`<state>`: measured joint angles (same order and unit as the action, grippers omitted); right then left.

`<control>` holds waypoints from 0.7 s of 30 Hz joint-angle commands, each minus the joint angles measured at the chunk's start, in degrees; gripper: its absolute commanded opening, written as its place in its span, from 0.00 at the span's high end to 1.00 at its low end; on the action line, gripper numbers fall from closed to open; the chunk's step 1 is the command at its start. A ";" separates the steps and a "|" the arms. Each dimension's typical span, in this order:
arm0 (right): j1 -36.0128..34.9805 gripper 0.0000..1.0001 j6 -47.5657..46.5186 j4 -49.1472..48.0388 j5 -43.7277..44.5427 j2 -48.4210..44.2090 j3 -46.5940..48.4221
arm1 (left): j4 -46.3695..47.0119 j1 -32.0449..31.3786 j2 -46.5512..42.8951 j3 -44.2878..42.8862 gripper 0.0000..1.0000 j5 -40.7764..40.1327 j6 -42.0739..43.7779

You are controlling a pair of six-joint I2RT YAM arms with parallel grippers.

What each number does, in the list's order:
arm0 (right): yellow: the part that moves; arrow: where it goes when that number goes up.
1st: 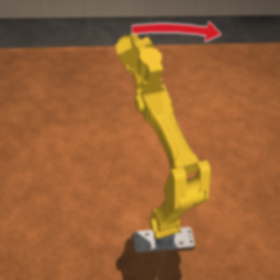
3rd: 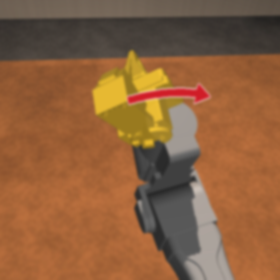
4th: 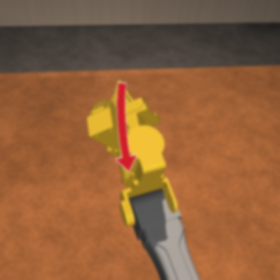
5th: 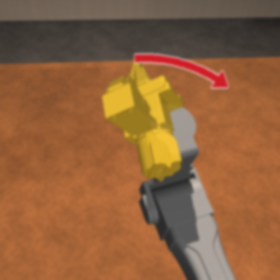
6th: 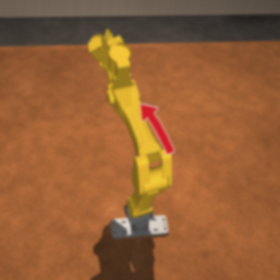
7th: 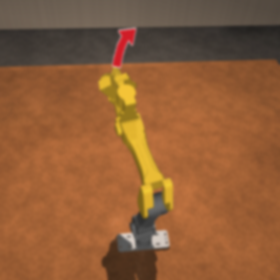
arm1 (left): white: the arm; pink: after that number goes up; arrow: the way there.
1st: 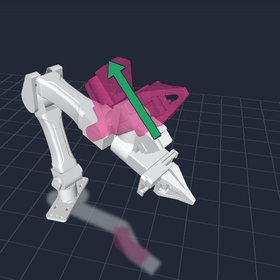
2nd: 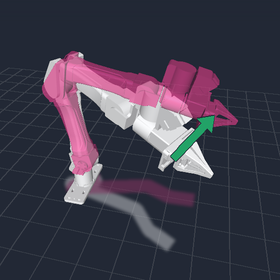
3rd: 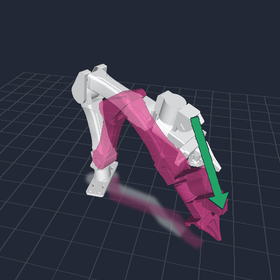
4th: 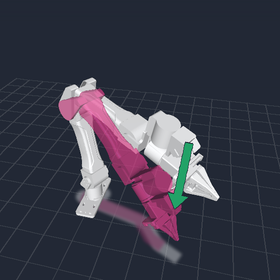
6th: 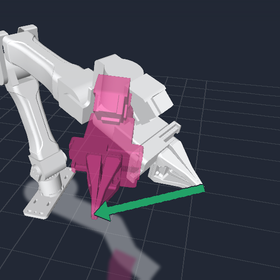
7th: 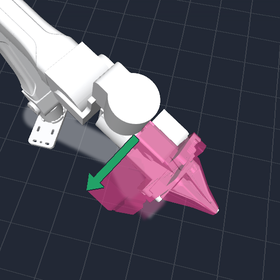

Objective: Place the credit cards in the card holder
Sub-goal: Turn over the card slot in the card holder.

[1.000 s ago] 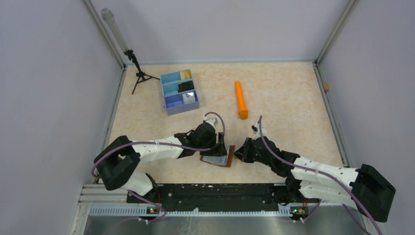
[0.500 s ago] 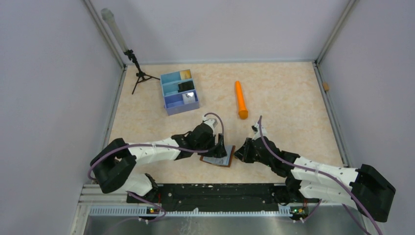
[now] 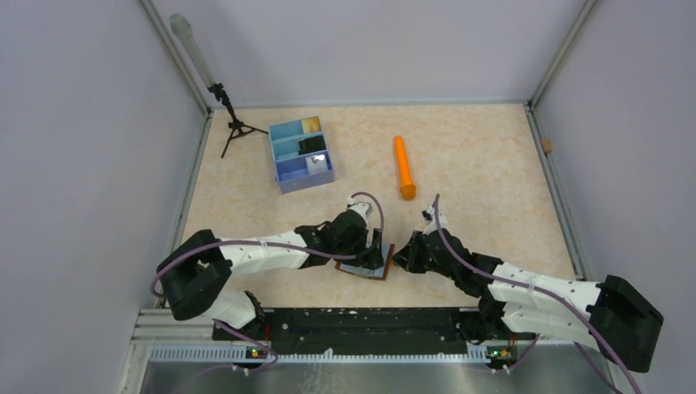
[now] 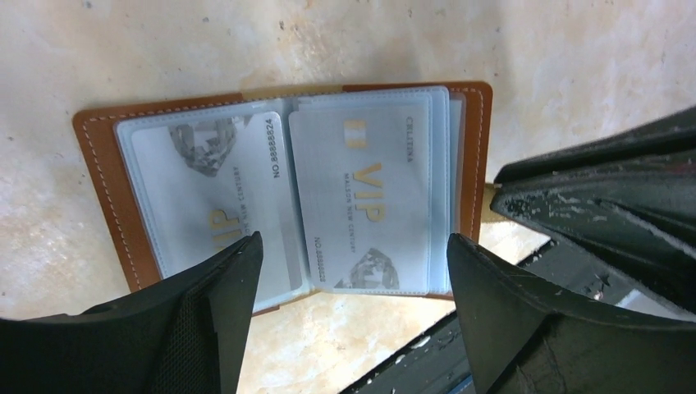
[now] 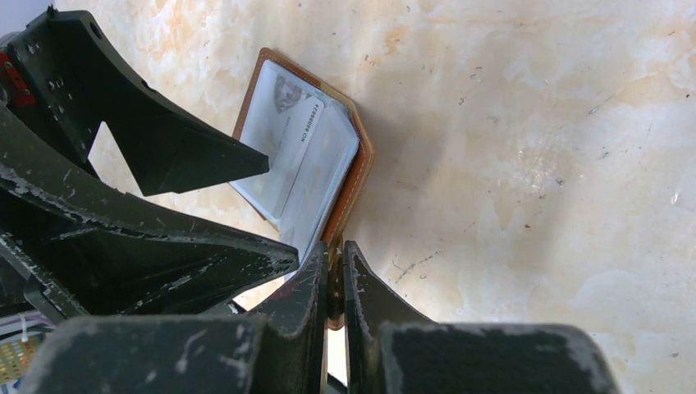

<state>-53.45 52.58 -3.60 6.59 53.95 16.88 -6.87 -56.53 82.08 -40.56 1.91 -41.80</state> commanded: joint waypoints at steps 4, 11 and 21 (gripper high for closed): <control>0.33 1.00 -0.11 -1.50 1.05 -0.68 -0.24 | -6.32 -1.97 3.08 -6.40 0.14 -7.38 0.69; 0.35 1.00 -0.02 -1.27 1.32 -0.88 -0.31 | -11.38 -3.52 4.95 -9.33 0.14 -11.66 0.67; 0.30 1.00 0.17 -1.24 1.50 -1.03 -0.56 | -9.94 -4.54 5.06 -9.23 0.13 -10.44 0.81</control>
<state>-53.45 52.62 -3.40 6.83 53.95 16.86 -17.82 -60.51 87.57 -48.66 -8.43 -41.78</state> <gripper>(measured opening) 0.047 0.864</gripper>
